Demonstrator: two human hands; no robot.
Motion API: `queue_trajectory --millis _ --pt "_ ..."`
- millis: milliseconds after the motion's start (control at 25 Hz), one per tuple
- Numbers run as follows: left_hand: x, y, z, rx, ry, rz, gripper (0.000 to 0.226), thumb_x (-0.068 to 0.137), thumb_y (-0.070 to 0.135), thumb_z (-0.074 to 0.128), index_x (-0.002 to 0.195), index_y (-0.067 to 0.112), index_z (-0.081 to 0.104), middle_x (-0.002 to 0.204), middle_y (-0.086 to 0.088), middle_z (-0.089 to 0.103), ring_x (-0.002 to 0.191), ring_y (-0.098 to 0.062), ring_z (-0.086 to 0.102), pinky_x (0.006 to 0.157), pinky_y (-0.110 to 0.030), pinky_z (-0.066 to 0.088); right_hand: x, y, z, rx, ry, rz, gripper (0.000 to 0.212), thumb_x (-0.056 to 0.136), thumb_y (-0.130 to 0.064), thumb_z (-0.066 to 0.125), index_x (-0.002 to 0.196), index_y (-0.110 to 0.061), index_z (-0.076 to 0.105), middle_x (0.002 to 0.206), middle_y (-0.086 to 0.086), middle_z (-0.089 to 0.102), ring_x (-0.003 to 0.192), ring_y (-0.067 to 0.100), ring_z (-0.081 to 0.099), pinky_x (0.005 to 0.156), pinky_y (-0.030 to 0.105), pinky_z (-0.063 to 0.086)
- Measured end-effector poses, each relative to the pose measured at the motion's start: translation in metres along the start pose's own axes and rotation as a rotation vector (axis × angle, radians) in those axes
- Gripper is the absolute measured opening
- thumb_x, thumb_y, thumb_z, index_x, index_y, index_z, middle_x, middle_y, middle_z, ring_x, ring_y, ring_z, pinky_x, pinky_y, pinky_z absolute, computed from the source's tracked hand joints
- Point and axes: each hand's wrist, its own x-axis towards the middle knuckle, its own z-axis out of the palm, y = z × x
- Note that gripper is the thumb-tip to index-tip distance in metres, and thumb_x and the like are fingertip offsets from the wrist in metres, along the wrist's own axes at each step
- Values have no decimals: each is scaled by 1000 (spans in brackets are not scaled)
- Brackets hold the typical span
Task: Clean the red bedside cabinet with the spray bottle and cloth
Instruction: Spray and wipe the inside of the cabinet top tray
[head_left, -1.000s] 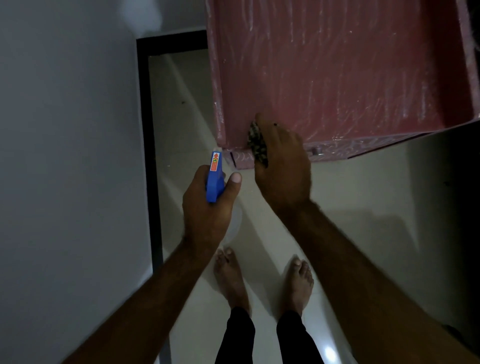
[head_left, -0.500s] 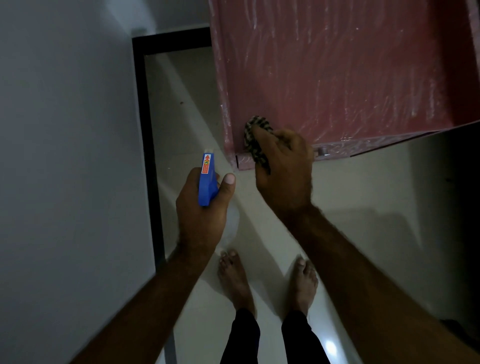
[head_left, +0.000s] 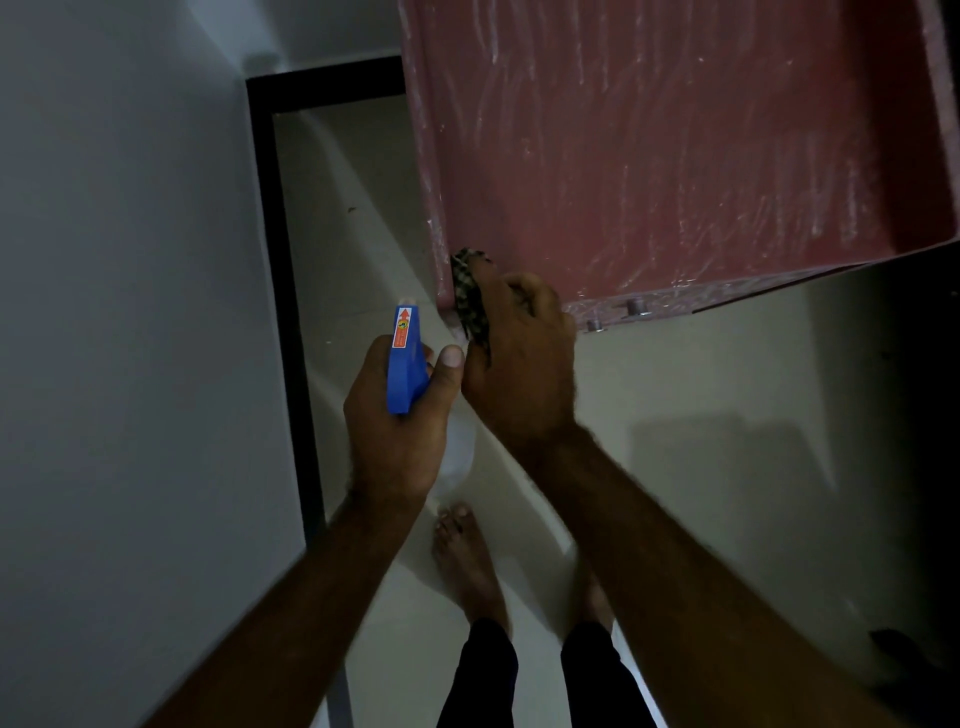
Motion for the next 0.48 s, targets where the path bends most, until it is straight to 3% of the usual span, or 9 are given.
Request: queue_trajectory --millis 120,200,280,360,480 --pt "4 -1 1 -17 -1 -23 25 93 27 70 89 4 59 78 -17 61 73 -31 60 68 -26 51 12 2 1 7 -3 38 73 82 -17 82 148 -20 52 118 8 64 114 25 54 90 40 50" --pt "5 -1 0 -29 -5 -30 26 93 27 70 89 3 60 80 -18 62 74 -32 61 69 -23 50 8 1 -4 38 -55 34 72 84 -9 75 150 -20 50 118 9 62 111 24 53 85 33 48" --pt "7 2 -2 -58 -17 -26 28 92 31 70 90 5 59 81 -20 62 76 -36 63 74 -36 56 2 3 -16 34 -110 0 75 81 1 65 152 -17 50 116 14 62 107 29 55 82 34 48" --pt "8 3 -4 -80 -22 -26 29 90 35 71 89 9 59 81 -21 61 77 -42 64 76 -53 55 9 13 -32 -27 -52 14 79 77 4 63 153 -13 50 111 19 63 102 36 58 80 35 48" --pt "6 4 -8 -88 -35 -50 27 87 37 71 90 13 59 83 -22 61 78 -44 64 76 -59 54 19 20 -41 -33 74 150 84 76 -1 64 156 -16 45 109 19 62 97 36 60 80 34 46"
